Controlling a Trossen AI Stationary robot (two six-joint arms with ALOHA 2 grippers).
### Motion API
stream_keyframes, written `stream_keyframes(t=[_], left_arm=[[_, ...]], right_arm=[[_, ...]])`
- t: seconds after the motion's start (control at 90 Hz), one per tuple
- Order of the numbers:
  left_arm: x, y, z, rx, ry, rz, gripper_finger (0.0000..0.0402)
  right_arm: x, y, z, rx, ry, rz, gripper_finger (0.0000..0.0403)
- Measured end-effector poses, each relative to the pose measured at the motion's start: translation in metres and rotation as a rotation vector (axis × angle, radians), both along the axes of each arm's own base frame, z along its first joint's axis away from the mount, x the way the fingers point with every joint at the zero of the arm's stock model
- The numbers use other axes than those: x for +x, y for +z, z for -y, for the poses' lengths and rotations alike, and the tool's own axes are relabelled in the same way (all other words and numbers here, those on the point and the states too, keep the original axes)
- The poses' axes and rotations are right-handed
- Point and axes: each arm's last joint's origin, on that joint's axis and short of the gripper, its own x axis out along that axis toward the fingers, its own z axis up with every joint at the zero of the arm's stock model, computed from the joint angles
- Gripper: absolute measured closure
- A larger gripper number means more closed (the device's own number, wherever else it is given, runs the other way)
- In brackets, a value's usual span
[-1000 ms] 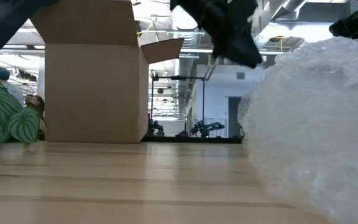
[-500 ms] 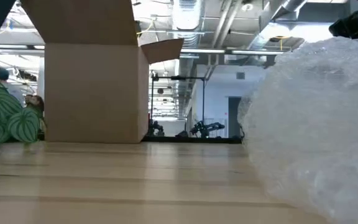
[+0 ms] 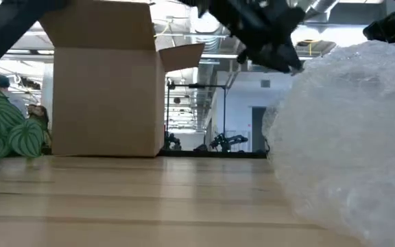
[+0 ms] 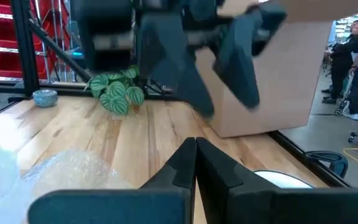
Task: Wrap mug
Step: Move the blue mug to the bottom left of the table
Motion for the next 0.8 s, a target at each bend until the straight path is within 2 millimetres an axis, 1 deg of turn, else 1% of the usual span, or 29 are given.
stream_keyframes(t=[0.056,0.122,0.344,0.389,0.467,0.5,0.556,0.8], left_arm=[[0.003,-0.008,-0.002,-0.006,-0.003,-0.013,0.0220],[0.004,-0.014,-0.005,-0.021,-0.001,-0.033,0.0200],[0.005,-0.023,-0.010,-0.036,0.003,-0.061,0.0136],[0.007,-0.029,-0.011,-0.031,0.000,-0.067,0.0129],[0.009,-0.040,-0.011,-0.025,-0.007,-0.106,0.0124],[0.009,-0.048,-0.011,-0.023,-0.010,-0.140,0.0123],[0.013,-0.058,-0.009,-0.013,-0.019,-0.148,0.0123],[0.017,-0.070,-0.001,0.022,0.003,-0.169,0.0133]], right_arm=[[0.000,0.000,0.000,0.000,0.000,0.000,0.0403],[0.000,0.000,0.000,0.000,0.000,0.000,0.0403],[0.000,0.000,0.000,0.000,0.000,0.001,0.0403],[0.000,0.000,0.000,0.000,0.000,0.001,0.0403],[0.000,0.000,0.000,0.000,0.000,0.001,0.0403],[0.000,0.000,0.000,0.000,0.000,0.001,0.0403],[0.000,0.000,0.000,0.000,0.000,0.000,0.0403],[0.000,0.000,0.000,0.000,0.000,-0.002,0.0403]])
